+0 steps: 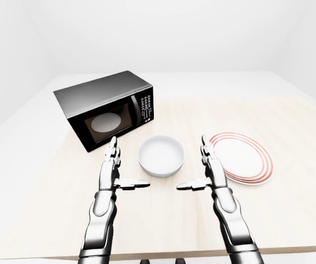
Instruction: Pick up the white bowl and put it on the plate.
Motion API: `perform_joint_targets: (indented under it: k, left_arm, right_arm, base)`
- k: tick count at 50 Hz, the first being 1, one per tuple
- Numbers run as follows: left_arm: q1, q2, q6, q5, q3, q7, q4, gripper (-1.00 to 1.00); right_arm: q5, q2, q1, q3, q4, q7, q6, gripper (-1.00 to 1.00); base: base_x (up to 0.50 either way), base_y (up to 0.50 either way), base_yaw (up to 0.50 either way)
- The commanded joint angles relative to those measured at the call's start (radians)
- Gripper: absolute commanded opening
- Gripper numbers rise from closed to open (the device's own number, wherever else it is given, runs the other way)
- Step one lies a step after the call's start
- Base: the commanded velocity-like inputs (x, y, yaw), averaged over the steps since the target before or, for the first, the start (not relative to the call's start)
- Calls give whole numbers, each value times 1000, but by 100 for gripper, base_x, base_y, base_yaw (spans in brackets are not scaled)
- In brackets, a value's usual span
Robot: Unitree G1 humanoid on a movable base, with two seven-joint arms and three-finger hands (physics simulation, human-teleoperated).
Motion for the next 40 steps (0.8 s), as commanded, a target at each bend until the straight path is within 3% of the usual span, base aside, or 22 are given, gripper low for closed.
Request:
perform_joint_targets:
  k: [1, 5, 6, 7, 12, 18, 22, 23, 40]
  left_arm:
    - [0, 0, 0, 0, 0, 0, 0, 100]
    - [0, 0, 0, 0, 0, 0, 0, 100]
    - [0, 0, 0, 0, 0, 0, 0, 100]
    - [0, 0, 0, 0, 0, 0, 0, 100]
    - [0, 0, 0, 0, 0, 0, 0, 100]
    - [0, 0, 0, 0, 0, 0, 0, 100]
    - [0, 0, 0, 0, 0, 0, 0, 100]
    - [0, 0, 0, 0, 0, 0, 0, 100]
    - [0, 0, 0, 0, 0, 0, 0, 100]
  right_arm:
    - [-104, -14, -16, -3, -2, -30, -2, 100]
    - [-190, -21, -20, 4, 4, -53, -17, 100]
    - [-593, -119, -78, 68, -157, -68, 91, 100]
    - [-640, -106, -77, 58, -141, -69, 91, 100]
    - [-718, -65, -85, 20, -152, -18, 70, 100]
    - [-771, -56, -97, 13, -174, 16, 70, 100]
    - [-797, -56, -103, 19, -160, 29, 62, 100]
    - [-806, -60, -102, 24, -126, 10, 42, 100]
    - [-921, -51, -96, 67, -133, 128, 24, 100]
  base:
    - [0, 0, 0]
    - [0, 0, 0]
    - [0, 0, 0]
    - [0, 0, 0]
    - [0, 0, 0]
    - [0, 0, 0]
    - [0, 0, 0]
    - [0, 0, 0]
    - [0, 0, 0]
